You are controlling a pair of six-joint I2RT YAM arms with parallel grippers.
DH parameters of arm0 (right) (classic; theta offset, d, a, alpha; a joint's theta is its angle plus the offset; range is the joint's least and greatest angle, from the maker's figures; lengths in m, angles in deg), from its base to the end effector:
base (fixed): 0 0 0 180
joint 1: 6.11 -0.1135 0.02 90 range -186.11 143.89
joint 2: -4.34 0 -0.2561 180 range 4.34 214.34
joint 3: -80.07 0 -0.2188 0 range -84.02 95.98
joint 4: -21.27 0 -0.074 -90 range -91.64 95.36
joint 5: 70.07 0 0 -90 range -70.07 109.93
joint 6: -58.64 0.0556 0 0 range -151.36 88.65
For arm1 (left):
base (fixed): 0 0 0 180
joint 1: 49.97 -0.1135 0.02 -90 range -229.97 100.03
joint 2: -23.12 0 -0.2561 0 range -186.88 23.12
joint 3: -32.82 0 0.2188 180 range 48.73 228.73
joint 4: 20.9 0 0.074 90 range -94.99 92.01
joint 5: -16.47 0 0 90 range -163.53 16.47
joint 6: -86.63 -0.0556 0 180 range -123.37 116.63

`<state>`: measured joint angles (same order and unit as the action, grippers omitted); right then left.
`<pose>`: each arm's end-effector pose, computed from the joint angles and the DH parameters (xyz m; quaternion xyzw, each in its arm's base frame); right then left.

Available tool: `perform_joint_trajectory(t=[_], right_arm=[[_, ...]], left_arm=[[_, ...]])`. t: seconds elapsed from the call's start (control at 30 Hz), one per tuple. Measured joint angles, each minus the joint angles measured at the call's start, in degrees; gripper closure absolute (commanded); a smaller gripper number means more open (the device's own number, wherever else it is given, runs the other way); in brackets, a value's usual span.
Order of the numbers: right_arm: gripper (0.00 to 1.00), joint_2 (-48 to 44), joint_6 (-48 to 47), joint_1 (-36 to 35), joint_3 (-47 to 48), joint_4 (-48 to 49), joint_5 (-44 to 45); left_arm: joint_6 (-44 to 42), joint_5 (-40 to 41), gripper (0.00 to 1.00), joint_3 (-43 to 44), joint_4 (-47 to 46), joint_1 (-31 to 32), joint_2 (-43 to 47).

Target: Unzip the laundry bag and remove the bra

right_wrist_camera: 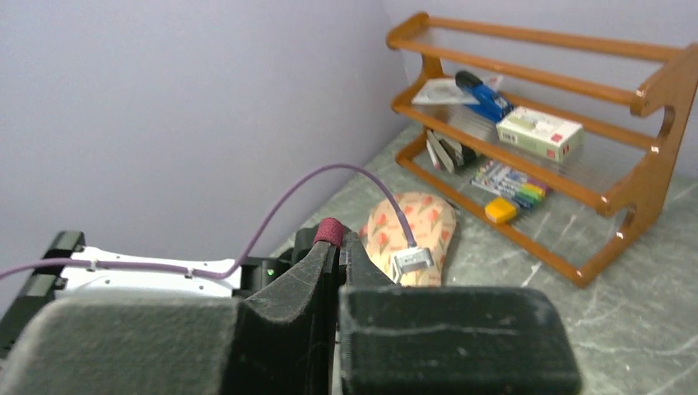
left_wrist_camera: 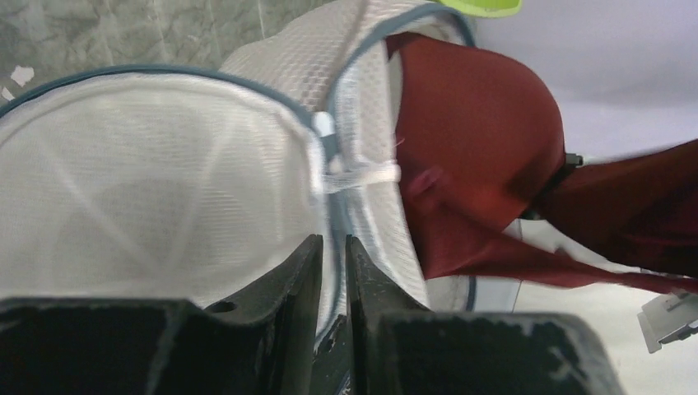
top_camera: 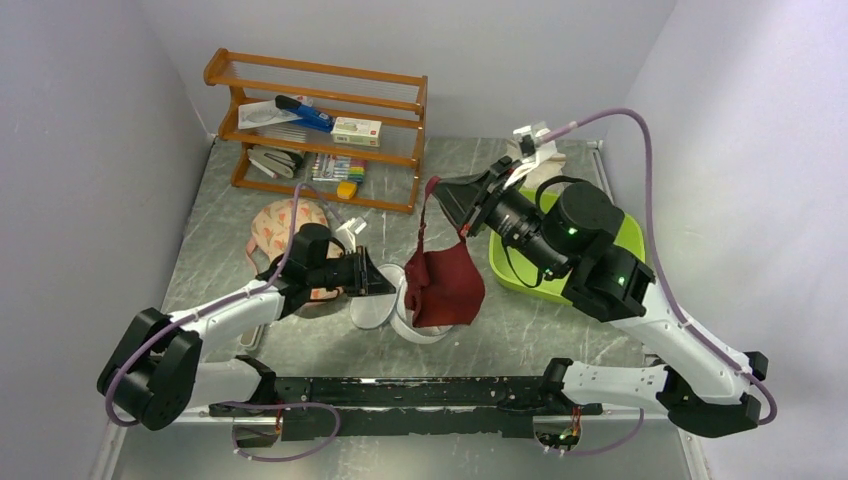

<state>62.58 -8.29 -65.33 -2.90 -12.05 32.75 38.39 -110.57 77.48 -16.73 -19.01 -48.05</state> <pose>0.1044 0.1512 0.4805 -0.1288 0.6610 0.4273 0.6032 0.1842 -0.1496 0.1978 0.0789 0.8351 -0.5005 0.2142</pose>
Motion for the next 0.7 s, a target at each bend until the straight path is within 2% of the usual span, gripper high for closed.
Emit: perform_joint_trajectory(t=[0.43,0.7], right_arm=[[1.0,1.07,-4.79,0.0,9.44,4.39,0.26],[1.0,-0.04,-10.78,0.0,14.12,5.57,3.76]], left_arm=[[-4.09,2.84,0.57,4.28,8.52,0.0,3.48],[-8.59,7.56,0.4,8.98,18.32,0.02,8.17]])
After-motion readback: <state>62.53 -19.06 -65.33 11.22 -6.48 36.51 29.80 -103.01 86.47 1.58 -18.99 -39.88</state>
